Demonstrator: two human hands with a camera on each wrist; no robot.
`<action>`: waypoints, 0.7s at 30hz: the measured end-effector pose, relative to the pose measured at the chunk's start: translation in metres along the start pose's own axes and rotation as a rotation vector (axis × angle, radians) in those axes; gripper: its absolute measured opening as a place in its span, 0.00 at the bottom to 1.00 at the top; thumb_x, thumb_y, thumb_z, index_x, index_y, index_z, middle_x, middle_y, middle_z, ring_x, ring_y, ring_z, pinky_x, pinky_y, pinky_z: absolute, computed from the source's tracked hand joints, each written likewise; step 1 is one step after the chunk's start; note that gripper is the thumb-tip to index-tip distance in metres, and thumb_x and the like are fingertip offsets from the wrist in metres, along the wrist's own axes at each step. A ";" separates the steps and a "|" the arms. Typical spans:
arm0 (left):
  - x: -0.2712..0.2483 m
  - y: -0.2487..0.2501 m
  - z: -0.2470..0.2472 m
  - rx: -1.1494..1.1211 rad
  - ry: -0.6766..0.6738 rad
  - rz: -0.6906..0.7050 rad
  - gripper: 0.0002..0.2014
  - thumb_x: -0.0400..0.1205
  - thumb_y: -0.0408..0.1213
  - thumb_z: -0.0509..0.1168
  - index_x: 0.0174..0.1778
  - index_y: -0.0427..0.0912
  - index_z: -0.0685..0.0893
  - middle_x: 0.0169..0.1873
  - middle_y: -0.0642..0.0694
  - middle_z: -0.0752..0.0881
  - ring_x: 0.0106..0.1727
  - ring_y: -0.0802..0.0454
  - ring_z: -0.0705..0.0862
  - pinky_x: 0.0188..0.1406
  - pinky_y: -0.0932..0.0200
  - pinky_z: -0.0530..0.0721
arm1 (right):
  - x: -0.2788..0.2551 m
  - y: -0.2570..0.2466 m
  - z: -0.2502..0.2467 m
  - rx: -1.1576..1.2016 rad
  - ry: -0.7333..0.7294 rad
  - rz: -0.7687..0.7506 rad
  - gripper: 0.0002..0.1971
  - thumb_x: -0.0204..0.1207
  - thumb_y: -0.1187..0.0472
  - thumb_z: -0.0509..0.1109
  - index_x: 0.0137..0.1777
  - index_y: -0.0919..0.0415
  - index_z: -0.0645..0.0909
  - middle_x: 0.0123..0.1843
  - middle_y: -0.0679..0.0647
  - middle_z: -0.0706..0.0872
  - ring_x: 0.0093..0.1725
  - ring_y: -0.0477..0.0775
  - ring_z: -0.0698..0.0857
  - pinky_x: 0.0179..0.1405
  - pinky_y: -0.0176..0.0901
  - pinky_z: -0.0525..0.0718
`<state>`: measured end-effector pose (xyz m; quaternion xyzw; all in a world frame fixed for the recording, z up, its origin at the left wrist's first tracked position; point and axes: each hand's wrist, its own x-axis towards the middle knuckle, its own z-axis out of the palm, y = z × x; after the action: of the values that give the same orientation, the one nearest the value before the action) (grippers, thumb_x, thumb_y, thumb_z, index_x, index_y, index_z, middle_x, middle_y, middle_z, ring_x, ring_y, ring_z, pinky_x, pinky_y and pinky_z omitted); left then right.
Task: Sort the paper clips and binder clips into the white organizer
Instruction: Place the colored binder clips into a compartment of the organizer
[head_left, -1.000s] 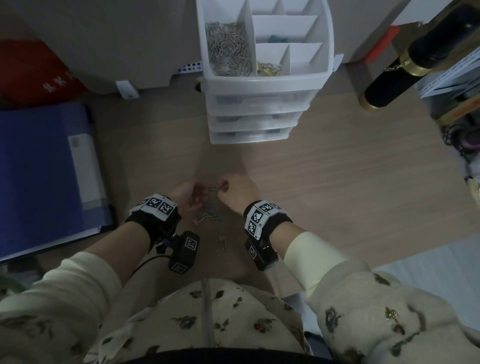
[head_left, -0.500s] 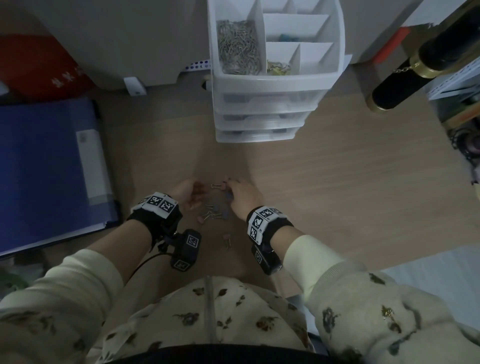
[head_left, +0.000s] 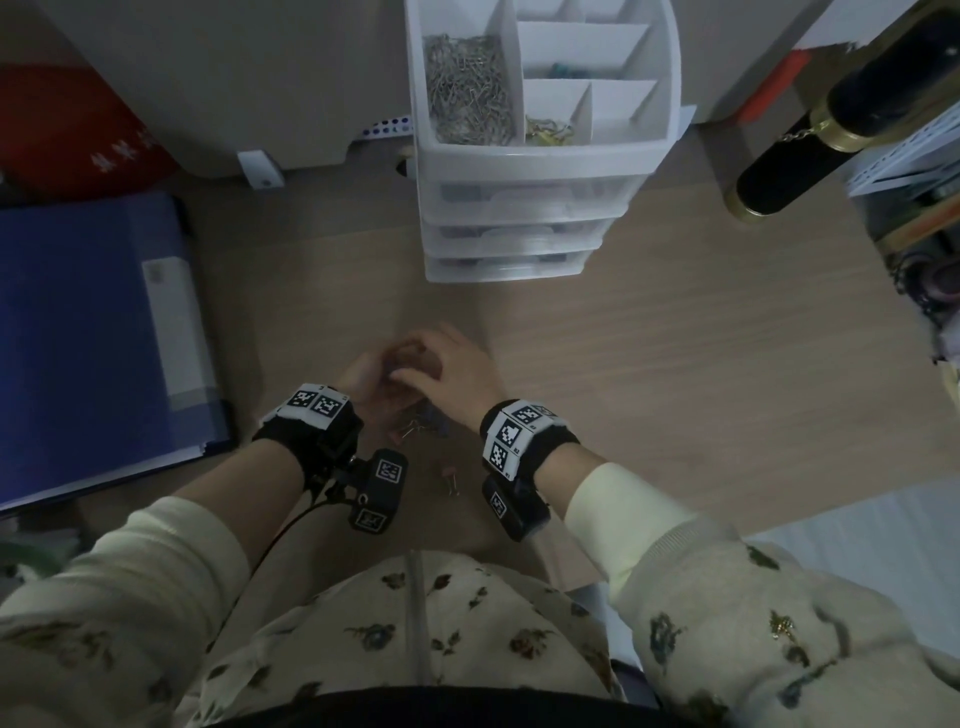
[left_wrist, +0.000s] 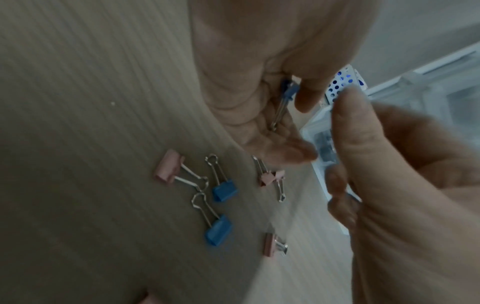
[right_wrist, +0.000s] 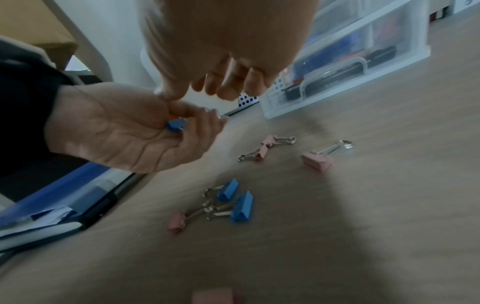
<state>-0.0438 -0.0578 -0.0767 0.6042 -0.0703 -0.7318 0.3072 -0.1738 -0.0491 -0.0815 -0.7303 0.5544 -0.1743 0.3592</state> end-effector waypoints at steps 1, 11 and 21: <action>0.002 0.002 -0.003 -0.009 0.060 0.005 0.13 0.85 0.37 0.55 0.38 0.39 0.79 0.28 0.45 0.84 0.27 0.55 0.83 0.27 0.63 0.83 | -0.001 0.003 0.001 -0.005 0.038 0.004 0.17 0.77 0.45 0.67 0.58 0.56 0.79 0.55 0.51 0.79 0.52 0.52 0.80 0.46 0.46 0.79; 0.010 0.000 -0.020 0.099 0.212 -0.015 0.16 0.86 0.39 0.53 0.32 0.41 0.74 0.11 0.52 0.78 0.11 0.60 0.74 0.14 0.73 0.72 | -0.014 0.016 0.015 -0.483 -0.310 0.024 0.18 0.79 0.57 0.66 0.67 0.62 0.75 0.75 0.61 0.71 0.69 0.64 0.74 0.59 0.54 0.77; 0.011 -0.001 -0.017 0.040 0.179 0.003 0.15 0.85 0.35 0.53 0.34 0.38 0.77 0.14 0.49 0.82 0.14 0.58 0.79 0.16 0.70 0.78 | -0.007 0.015 0.004 -0.352 -0.062 0.118 0.19 0.80 0.46 0.61 0.61 0.60 0.77 0.56 0.57 0.83 0.55 0.60 0.82 0.46 0.47 0.78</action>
<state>-0.0290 -0.0579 -0.0907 0.6731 -0.0582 -0.6728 0.3014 -0.1841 -0.0433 -0.0938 -0.7532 0.6068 -0.0308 0.2521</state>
